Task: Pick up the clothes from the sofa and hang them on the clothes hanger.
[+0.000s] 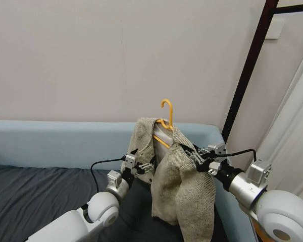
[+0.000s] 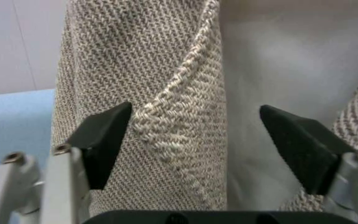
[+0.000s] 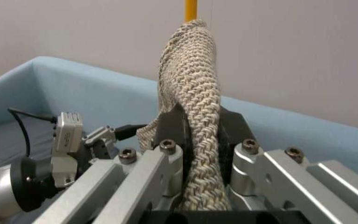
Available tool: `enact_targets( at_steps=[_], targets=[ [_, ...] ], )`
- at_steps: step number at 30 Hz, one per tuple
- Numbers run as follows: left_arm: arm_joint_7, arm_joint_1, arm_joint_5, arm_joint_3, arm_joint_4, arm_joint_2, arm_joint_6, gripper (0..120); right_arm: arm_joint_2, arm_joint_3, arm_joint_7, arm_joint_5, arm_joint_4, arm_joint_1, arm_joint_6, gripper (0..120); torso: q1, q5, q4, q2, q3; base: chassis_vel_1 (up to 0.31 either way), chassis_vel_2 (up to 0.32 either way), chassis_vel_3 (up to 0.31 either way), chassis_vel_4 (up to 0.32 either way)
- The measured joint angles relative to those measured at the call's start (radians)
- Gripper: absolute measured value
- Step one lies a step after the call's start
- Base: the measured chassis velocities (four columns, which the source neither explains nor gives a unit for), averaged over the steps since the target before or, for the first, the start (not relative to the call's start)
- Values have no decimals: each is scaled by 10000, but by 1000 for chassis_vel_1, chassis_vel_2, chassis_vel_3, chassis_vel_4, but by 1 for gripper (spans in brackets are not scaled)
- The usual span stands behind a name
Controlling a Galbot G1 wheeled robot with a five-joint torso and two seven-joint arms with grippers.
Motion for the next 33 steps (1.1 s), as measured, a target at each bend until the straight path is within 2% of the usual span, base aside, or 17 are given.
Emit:
enact_targets(
  at_steps=[4, 5, 6, 10, 11, 13, 16, 20, 23, 33],
  targets=[
    [14, -5, -1, 21, 15, -8, -23, 75, 5, 0, 1, 1, 0, -11, -1, 8, 0, 0, 0, 1, 0, 0, 0, 0, 0],
    [47, -28, 0, 63, 41, -18, -64, 63, 26, -9, 6, 1, -1, -30, -3, 8, 0, 0, 0, 0, 0, 0, 0, 0, 0],
    [47, -28, 0, 63, 41, -18, -64, 63, 26, -9, 6, 1, -1, -30, -3, 8, 0, 0, 0, 0, 0, 0, 0, 0, 0],
    [75, -77, -8, 86, 63, -60, -124, 44, 93, -69, 25, -1, -26, -37, -13, 8, 0, 0, 0, 0, 0, 0, 0, 0, 0],
    [75, -77, -8, 86, 63, -60, -124, 44, 93, -69, 25, -1, -26, -37, -13, 8, 0, 0, 0, 0, 0, 0, 0, 0, 0],
    [87, -106, -27, 109, 57, -64, -128, 32, 129, -103, 49, -5, -33, -42, -16, 8, 0, 0, 0, 0, 0, 0, 0, 0, 0],
    [97, -116, -44, 129, 43, -53, -129, 26, 150, -109, 72, 5, -33, -39, -19, 8, 0, 0, 0, 0, -1, 0, 0, 0, 0],
    [134, -122, -54, 187, -10, -45, -135, 6, 145, -110, 111, 39, -33, -34, -31, 8, 0, 0, 0, 0, 0, 0, 0, 0, 0],
    [140, -148, -58, 205, -68, -17, -134, 1, 155, -110, 134, 42, -33, -40, -40, 8, 0, 0, 0, 0, 0, 0, 0, 0, 0],
    [438, -338, 25, 374, -968, 263, -365, 1, 325, -377, 356, 75, -403, 340, -81, 8, 0, 0, 0, 2, 0, 0, 0, 0, 0]
  ],
)
